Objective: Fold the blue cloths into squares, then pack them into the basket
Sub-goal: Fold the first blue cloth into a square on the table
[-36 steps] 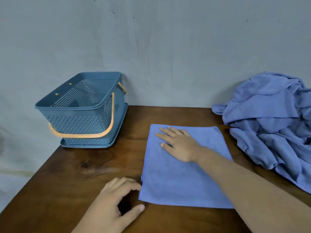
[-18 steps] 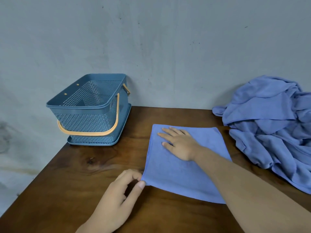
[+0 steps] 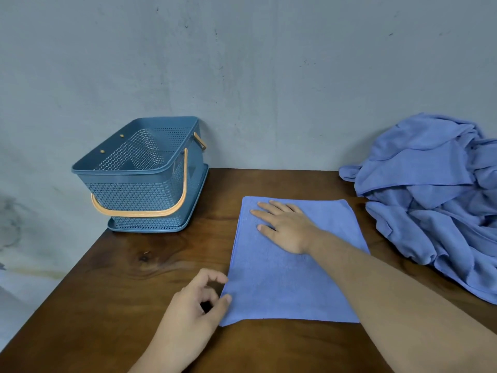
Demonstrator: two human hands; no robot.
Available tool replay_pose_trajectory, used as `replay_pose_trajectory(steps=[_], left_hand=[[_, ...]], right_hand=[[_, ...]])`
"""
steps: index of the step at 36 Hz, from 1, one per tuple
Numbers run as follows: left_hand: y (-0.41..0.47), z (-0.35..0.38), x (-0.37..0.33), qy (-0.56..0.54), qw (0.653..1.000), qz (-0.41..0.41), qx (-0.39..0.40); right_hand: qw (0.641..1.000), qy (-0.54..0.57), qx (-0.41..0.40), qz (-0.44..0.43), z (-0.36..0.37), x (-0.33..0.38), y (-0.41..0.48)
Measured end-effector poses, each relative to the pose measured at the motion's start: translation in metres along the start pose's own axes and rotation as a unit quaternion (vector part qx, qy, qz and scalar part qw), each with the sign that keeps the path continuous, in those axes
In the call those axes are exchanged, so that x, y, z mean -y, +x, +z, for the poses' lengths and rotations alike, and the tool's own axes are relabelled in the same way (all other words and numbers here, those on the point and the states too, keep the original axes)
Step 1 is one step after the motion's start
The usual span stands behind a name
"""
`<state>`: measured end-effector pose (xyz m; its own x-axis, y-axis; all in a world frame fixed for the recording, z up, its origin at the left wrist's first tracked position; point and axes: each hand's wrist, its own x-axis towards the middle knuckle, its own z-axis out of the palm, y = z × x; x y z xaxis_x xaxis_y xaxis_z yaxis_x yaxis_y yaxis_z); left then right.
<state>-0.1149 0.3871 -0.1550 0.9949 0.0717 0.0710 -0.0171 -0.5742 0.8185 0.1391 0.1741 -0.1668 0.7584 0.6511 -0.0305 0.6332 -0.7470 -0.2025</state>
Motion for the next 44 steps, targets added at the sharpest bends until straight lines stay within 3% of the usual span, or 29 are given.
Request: replay_pose_trajectory(steps=[7,12,15,20,28,33,36,44], left_hand=[[0.000,0.003,0.002,0.166,0.986,0.034,0.002],[0.016,0.003,-0.008,0.163,0.984,0.066,-0.005],[0.039,0.012,-0.015,0.185,0.978,0.091,0.020],[0.085,0.034,-0.034,0.252,0.950,0.155,0.096],[0.166,0.097,-0.074,0.243,0.933,0.225,0.141],[0.213,0.131,-0.090,0.300,0.905,0.246,0.176],[0.224,0.142,-0.088,0.351,0.880,0.244,0.208],[0.229,0.149,-0.079,0.385,0.865,0.216,0.237]], right_hand=[[1.000,-0.005,0.000,-0.002,0.000,0.001,0.000],[0.999,-0.033,-0.004,-0.007,-0.002,0.008,-0.001],[0.998,-0.021,-0.064,-0.010,-0.008,0.018,-0.013],[0.978,0.075,-0.180,0.076,-0.024,0.012,-0.079],[0.931,0.126,-0.238,0.247,-0.008,-0.026,-0.212],[0.898,0.120,-0.255,0.337,0.005,-0.029,-0.257],[0.904,0.136,-0.247,0.321,0.005,-0.026,-0.271],[0.945,0.193,-0.209,0.162,-0.003,-0.014,-0.286]])
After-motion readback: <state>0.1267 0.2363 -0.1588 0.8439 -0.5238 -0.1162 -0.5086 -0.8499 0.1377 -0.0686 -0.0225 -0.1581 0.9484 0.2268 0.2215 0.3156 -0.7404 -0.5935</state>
